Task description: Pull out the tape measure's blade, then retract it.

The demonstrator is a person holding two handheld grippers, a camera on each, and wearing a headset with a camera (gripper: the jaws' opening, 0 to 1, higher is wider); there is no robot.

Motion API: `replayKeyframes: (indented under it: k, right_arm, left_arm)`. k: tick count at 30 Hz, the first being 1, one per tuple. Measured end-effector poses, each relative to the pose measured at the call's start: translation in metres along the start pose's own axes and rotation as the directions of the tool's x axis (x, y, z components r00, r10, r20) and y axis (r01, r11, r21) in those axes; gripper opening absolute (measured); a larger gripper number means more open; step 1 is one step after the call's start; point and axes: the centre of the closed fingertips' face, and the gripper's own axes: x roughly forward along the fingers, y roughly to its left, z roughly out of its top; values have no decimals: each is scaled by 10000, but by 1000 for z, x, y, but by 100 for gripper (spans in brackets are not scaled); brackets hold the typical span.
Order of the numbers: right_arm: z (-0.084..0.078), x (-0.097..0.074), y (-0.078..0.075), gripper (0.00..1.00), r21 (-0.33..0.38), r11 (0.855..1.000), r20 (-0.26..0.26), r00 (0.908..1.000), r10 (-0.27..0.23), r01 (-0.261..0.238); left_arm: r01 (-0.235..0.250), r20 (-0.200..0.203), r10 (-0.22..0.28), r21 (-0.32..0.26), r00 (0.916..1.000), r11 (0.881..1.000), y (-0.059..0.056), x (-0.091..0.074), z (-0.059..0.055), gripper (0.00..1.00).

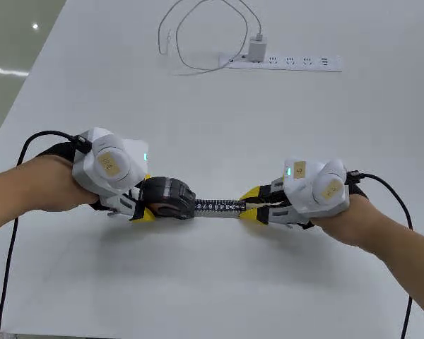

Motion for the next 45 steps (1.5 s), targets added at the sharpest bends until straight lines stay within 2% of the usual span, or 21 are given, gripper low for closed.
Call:
replayKeyframes:
  k: [45]
  right_arm:
    - [-30,-37,-4,7,146,9993,-640,9974,-324,334]
  left_arm:
    - [66,-62,-66,85,10000,9999,0,0,-1,27]
